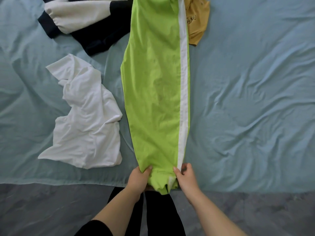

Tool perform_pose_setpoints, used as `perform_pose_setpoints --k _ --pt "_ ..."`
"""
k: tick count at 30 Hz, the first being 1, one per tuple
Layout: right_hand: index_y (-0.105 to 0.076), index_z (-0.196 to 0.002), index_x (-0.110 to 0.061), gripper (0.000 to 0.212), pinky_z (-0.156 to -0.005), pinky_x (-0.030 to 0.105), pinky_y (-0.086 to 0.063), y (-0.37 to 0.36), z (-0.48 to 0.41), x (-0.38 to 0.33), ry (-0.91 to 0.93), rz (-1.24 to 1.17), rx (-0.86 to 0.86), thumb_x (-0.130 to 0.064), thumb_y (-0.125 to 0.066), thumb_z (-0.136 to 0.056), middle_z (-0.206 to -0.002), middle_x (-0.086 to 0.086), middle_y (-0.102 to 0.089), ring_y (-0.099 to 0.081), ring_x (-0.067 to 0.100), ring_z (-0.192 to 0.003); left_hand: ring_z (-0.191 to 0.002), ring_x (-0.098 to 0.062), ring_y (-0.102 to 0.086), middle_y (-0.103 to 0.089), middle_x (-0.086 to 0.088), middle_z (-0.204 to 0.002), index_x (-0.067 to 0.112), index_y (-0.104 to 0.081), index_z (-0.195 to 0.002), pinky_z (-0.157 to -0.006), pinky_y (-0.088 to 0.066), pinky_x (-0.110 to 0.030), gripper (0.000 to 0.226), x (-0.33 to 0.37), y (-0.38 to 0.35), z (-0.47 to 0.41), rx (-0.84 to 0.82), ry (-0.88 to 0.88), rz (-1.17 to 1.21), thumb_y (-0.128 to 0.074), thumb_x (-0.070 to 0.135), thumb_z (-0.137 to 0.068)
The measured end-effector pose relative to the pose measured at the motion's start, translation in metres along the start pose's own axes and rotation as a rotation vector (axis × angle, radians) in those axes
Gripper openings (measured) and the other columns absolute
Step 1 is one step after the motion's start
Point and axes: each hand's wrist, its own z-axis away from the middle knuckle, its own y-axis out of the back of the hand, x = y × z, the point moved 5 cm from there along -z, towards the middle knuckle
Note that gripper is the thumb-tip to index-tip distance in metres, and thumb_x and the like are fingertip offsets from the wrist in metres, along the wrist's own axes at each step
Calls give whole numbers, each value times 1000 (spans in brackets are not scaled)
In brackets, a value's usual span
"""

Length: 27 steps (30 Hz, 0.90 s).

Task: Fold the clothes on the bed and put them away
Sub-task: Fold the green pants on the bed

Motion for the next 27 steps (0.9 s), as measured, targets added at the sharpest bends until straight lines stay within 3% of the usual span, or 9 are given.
perform_pose_setpoints --k 3,6,9,12,14,18,21,23,27 --pt "-49 -99 0 25 -82 45 -50 3 14 10 -25 40 -65 -13 -67 -88 -99 26 -62 -61 40 -96 -94 -22 -62 -63 -5 -107 13 -55 -116 -75 -58 -45 36 -5 12 11 32 -43 -197 -66 34 -89" --pt "-56 -97 -10 27 -76 35 -46 28 18 -22 247 278 171 -23 -74 -82 -92 8 -61 -59 30 -89 -89 -20 -57 -54 4 -94 20 -47 -95 -74 -48 -37 41 30 38 21 334 -383 -584 -71 48 -79" --pt "-61 -112 -8 28 -92 42 -46 22 13 -78 644 575 309 -18 -67 -86 -115 11 -62 -58 32 -108 -123 -25 -45 -48 -5 -129 18 -45 -130 -100 -39 -36 53 82 29 20 451 -813 -928 -62 45 -88" --pt "-36 -147 -18 49 -120 39 -10 -15 -13 -125 880 825 163 -20 -44 -98 -158 4 -24 -18 21 -147 -149 -20 10 6 -2 -162 29 5 -153 -119 2 -34 73 133 -5 -4 410 -1052 -1248 -38 47 -97" --pt "-15 -153 -24 56 -119 35 9 -24 -43 -140 960 978 115 -22 -34 -101 -162 -2 -3 4 14 -149 -144 -20 25 24 0 -156 32 22 -147 -117 13 -35 70 155 -18 -26 427 -1118 -1409 -23 52 -97" --pt "15 -148 -32 63 -116 31 18 3 -88 -109 893 1332 2 -54 -17 -99 -158 -6 19 20 13 -145 -136 -28 41 39 -5 -152 33 42 -138 -114 21 -46 82 134 -16 -69 191 -945 -1727 -5 76 -85" --pt "10 -149 -30 63 -117 31 14 16 -86 -104 951 1395 -32 -55 -17 -98 -158 -5 15 9 16 -148 -135 -30 43 38 -7 -153 35 40 -139 -113 23 -48 95 127 -3 -63 53 -996 -1814 -3 88 -73" --pt "-17 -152 -24 57 -118 34 -2 26 -75 -109 1072 1383 -73 -44 -25 -99 -160 0 -13 -17 20 -147 -140 -26 36 32 -2 -155 38 30 -144 -114 21 -46 101 127 12 -50 -51 -1113 -1856 -8 92 -69" --pt "-37 -148 -22 71 -114 39 -18 53 -58 -95 1343 1519 -308 -34 -48 -78 -156 1 -30 -28 20 -143 -148 -27 -8 -8 -5 -161 33 -8 -154 -118 -11 -48 101 111 40 -28 -238 -1279 -2033 -45 78 -72"
